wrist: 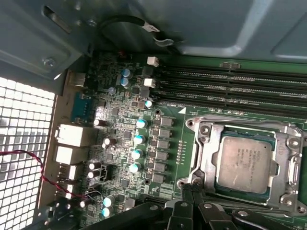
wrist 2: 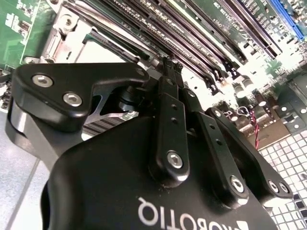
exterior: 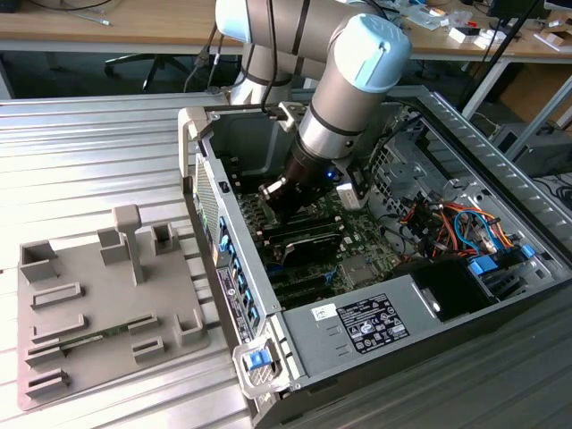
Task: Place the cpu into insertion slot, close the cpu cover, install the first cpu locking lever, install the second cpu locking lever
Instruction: 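Install the second cpu locking lever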
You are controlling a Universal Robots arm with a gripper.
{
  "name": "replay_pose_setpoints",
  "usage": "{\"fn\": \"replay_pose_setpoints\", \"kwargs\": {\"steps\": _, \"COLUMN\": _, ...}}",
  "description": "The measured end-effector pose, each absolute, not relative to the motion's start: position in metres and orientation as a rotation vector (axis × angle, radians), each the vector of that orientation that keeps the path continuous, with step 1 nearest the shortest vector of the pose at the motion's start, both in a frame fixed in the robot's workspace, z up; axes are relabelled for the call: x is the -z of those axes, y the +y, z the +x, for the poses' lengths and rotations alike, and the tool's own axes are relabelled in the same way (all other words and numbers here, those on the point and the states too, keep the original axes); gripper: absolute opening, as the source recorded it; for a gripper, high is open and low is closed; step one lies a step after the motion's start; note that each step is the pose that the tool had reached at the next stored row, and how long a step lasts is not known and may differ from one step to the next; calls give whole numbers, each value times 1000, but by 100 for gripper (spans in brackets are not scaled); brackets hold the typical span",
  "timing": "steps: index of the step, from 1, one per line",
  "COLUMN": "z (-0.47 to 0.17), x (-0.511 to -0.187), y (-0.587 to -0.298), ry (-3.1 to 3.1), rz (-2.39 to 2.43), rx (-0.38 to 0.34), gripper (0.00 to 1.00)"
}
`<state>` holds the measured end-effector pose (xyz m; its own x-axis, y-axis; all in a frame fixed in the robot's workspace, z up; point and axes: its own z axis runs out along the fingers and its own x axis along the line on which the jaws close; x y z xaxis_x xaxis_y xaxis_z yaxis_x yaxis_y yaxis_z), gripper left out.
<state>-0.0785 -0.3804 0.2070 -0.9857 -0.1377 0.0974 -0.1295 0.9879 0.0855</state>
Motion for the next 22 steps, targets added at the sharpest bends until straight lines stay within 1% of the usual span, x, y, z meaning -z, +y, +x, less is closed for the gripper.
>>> {"fn": "replay_pose_setpoints", "kwargs": {"steps": 8, "z": -82, "x": -206, "y": -378, "ry": -3028, "rz": 225, "rx": 122, "gripper": 11}}
{"fn": "replay_pose_setpoints", "kwargs": {"steps": 22, "z": -87, "x": -200, "y": -374, "ry": -3026, "rz": 249, "rx": 175, "gripper": 11}}
